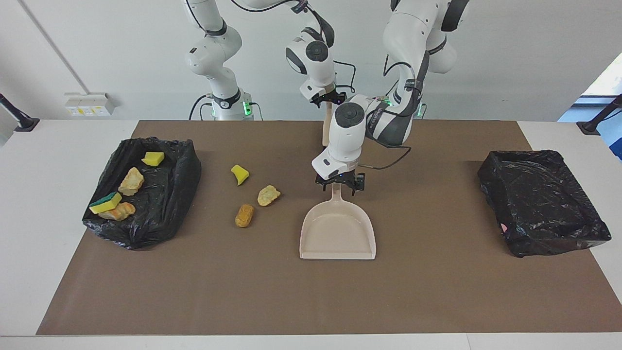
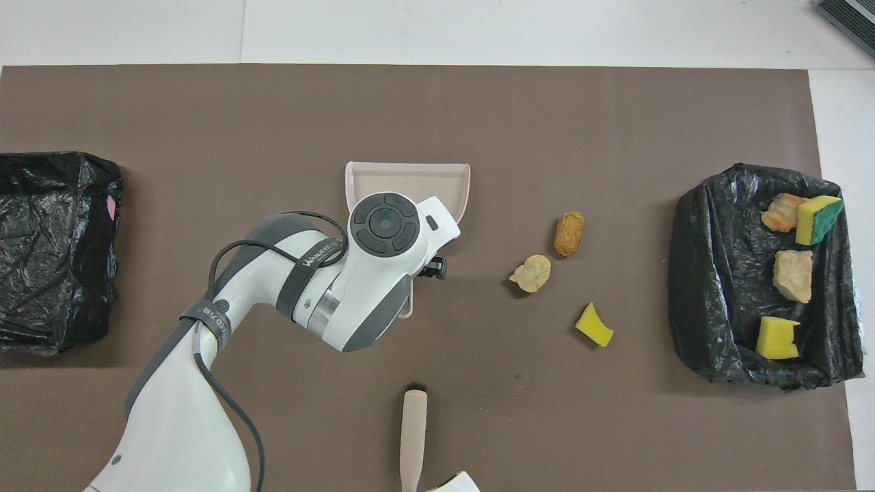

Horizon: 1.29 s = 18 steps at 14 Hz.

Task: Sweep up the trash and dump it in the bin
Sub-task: 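Grasp the brush handle with the right gripper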

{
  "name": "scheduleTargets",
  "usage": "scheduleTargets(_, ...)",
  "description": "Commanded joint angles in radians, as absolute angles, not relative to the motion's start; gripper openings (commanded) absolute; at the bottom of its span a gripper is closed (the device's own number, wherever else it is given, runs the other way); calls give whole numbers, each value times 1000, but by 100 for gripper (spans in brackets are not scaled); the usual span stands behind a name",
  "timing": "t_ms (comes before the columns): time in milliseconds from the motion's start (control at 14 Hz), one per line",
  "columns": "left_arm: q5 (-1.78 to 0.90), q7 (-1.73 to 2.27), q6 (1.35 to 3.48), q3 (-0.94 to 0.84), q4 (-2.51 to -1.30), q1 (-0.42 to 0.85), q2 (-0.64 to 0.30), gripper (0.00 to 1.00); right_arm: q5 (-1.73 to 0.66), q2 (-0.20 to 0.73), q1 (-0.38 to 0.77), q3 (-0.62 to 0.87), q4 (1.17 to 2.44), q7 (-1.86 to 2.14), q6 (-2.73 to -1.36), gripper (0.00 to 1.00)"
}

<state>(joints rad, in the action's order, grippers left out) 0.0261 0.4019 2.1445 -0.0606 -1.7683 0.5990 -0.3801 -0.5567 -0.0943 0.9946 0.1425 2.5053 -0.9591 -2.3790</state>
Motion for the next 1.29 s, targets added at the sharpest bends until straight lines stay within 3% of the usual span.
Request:
scheduleTargets(0, 32, 420, 2148, -43, -1782, 624, -374, 100, -577, -117, 1005, 137, 2526, -979, -2398, 0)
scheduleTargets(143, 34, 419, 2164, -43, -1778, 624, -374, 100, -575, -115, 1005, 137, 2525, -979, -2384, 0)
scheduleTargets(500, 107, 416, 2160, -40, -1772, 615, -374, 32, -529, -152, 971, 126, 2502, -992, -2232, 0)
scheduleTargets(714, 130, 408, 2161, -40, -1764, 611, -374, 2, -407, -296, 858, 126, 2502, -965, -1986, 0)
scheduleTargets(929, 130, 338, 2135, -34, -1766, 607, -351, 0, -309, -443, 668, 124, 2485, -827, -1711, 0)
scheduleTargets(1071, 130, 194, 2106, -20, -1766, 568, -330, 0, -252, -440, 516, 124, 2441, -690, -1602, 0)
scheduleTargets(1214, 129, -89, 2038, -18, -1766, 522, -296, 0, -177, -424, 352, 127, 2433, -510, -1607, 0)
